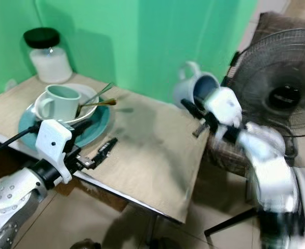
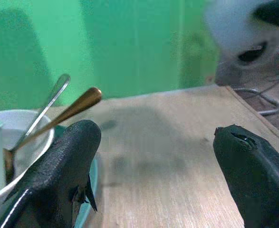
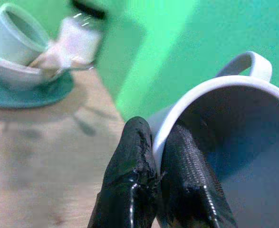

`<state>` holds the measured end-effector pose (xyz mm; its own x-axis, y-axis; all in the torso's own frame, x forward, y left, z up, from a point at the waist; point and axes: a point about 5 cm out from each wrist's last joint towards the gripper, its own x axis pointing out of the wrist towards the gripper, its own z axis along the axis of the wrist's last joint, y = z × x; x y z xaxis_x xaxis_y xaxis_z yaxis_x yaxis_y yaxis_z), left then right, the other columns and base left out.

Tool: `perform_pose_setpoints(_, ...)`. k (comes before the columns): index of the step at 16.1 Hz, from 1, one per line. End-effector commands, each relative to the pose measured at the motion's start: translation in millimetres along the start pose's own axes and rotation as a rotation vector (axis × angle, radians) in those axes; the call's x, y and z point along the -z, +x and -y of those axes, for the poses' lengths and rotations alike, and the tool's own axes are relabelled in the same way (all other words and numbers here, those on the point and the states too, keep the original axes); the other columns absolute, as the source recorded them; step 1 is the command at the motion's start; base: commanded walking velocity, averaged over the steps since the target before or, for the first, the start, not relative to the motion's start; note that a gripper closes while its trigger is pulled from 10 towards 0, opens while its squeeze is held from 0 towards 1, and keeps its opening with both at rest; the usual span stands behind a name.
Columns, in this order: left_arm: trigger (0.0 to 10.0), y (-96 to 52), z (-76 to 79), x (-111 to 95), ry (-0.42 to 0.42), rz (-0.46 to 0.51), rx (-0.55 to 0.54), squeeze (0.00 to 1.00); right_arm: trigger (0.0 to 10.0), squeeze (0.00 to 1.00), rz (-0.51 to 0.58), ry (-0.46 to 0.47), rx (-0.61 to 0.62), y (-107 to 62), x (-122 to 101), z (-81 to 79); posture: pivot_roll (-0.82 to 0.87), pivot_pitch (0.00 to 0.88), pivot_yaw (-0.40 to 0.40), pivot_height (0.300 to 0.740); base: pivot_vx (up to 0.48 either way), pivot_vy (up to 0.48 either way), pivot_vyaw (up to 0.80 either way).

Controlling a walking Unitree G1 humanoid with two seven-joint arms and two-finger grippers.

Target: Setting the table

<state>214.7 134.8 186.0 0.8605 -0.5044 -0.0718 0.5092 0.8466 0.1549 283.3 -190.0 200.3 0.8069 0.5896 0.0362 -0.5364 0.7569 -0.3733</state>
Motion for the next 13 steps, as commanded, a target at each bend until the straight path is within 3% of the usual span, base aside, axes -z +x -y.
perform_pose_setpoints(1, 10.0, 0.1, -1.4, -1.0, 0.013, 0.001, -0.047, 0.0, 10.0, 0.0, 0.041, 0.053, 0.12, -7.4, -10.0, -1.6, -0.02, 0.037, -0.04, 0.74, 0.0, 0.0, 0.0)
perform_pose_setpoints(3, 10.0, 5.5, -8.0, -3.8, 0.053, 0.016, -0.145, 0.0, 10.0, 0.0, 0.037, 0.199, 0.296, -10.4, -4.4, -23.9, -0.02, 0.045, -0.035, 0.74, 0.0, 0.0, -0.2)
perform_pose_setpoints(4, 10.0, 8.3, -11.6, -4.1, 0.043, 0.021, -0.197, 0.0, 10.0, 0.0, 0.011, 0.253, 0.314, -9.8, -3.9, -41.5, -0.02, 0.049, -0.032, 0.74, 0.0, 0.0, -0.79)
perform_pose_setpoints(6, 10.0, 7.5, -13.9, -2.2, 0.012, 0.036, -0.283, 0.0, 10.0, 0.0, -0.073, 0.264, 0.304, -9.0, -2.4, -71.0, -0.02, 0.05, -0.036, 0.74, 0.0, 0.0, -0.79)
perform_pose_setpoints(10, 10.0, 6.4, -13.0, 4.5, 0.032, 0.017, -0.305, 0.0, 10.0, 0.0, -0.118, 0.252, 0.441, -11.7, 1.7, -61.0, -0.03, 0.033, -0.041, 0.74, 0.0, 0.0, -0.79)
perform_pose_setpoints(13, 10.0, 6.8, -12.1, 7.3, 0.008, 0.021, -0.326, 0.0, 10.0, 0.0, -0.153, 0.25, 0.418, -9.9, -0.5, -64.1, -0.03, 0.025, -0.053, 0.74, 0.0, 0.0, -0.79)
